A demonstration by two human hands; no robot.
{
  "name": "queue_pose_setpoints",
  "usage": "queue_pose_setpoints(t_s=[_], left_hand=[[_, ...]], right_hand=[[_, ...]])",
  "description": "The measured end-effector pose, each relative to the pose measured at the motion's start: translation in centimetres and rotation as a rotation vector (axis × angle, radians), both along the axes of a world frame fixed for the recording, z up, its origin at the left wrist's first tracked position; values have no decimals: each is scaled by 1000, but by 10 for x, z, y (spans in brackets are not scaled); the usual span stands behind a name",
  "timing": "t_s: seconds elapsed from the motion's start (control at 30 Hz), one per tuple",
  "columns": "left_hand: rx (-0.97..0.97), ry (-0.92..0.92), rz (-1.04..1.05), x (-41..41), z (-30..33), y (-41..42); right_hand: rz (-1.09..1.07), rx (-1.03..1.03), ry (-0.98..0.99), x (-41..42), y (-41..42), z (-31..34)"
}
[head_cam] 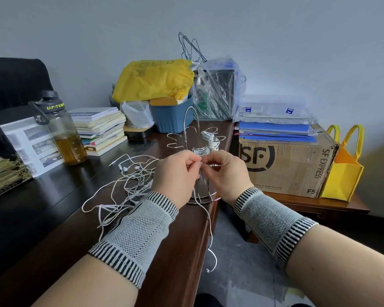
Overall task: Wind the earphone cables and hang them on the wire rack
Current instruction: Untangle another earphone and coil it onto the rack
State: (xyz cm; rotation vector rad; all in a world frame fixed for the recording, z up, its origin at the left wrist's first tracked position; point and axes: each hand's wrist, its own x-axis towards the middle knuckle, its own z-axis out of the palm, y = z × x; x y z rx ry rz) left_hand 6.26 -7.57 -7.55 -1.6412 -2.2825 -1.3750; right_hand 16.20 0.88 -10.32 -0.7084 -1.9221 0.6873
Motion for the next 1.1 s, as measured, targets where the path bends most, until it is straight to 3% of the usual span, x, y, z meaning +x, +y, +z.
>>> queue_pose_setpoints(t_s=[0.1,0.23,0.43,0.57,0.7,0.9,1.1], left_hand=[[-48,-69,-29,-6,4,-4],[-136,-26,-37,-20,3,-9],[77,-184,-46,-11,14,-4],[109,-197,114,-2,26,15],[-8,-41,264,-7,29,24],[-180,91,272,-13,27,22],[-204,161,247,-10,26,15]], right_hand=[[11,-121,58,1,2,0],[16,-356,234,0,3,0],[122,-644,463,-4,-4,6],[130,-751,551,-8,-6,10],[76,-785,518,-14,-1,13],[6,-787,389,-21,12,17],[-25,-789,353,-24,16,18]])
